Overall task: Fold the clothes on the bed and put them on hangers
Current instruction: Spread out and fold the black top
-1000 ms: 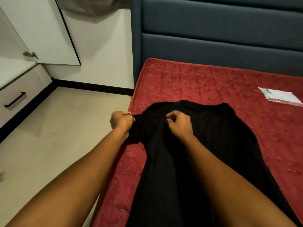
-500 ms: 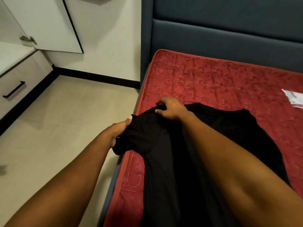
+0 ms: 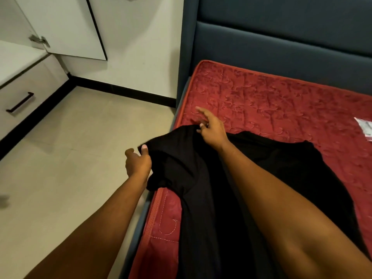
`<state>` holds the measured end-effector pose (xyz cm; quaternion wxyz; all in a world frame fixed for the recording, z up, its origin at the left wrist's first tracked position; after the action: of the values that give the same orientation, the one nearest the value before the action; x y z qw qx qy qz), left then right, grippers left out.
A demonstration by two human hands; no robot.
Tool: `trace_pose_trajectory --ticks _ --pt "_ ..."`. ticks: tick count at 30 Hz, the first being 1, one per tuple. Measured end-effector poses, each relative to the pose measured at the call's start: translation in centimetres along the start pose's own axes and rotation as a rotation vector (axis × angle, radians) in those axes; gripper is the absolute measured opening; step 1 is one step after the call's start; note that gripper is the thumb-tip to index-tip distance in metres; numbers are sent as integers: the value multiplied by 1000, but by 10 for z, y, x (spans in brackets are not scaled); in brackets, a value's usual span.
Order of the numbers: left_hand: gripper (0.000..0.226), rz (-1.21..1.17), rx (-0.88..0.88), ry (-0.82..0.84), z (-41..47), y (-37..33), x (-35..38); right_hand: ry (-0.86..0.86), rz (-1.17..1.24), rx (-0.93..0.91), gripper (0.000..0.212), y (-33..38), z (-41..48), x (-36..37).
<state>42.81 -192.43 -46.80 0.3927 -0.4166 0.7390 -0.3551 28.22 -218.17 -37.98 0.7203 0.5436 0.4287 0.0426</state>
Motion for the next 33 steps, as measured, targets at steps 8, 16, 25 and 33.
trace_pose_trajectory --ticks 8,16,25,33 --pt "50 100 -248 280 -31 49 9 -403 -174 110 36 -16 -99 -33" --pt "34 267 122 -163 -41 -2 -45 -463 -144 254 29 -30 -204 -33" --pt "57 631 483 154 -211 40 -41 -504 -158 311 28 -24 -340 -20" --pt "42 617 448 74 -253 60 -88 -580 -72 276 28 -14 -463 -34"
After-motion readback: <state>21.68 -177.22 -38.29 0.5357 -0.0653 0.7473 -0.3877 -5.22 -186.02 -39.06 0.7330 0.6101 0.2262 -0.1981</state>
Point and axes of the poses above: each hand's wrist, its own z-axis towards the middle knuckle, its own x-axis out of the palm, y = z × x, the point moved 9 cm from there along z, towards the middle knuckle, and after that the axes turned 7 degrees about -z, right-handed, at the moved point
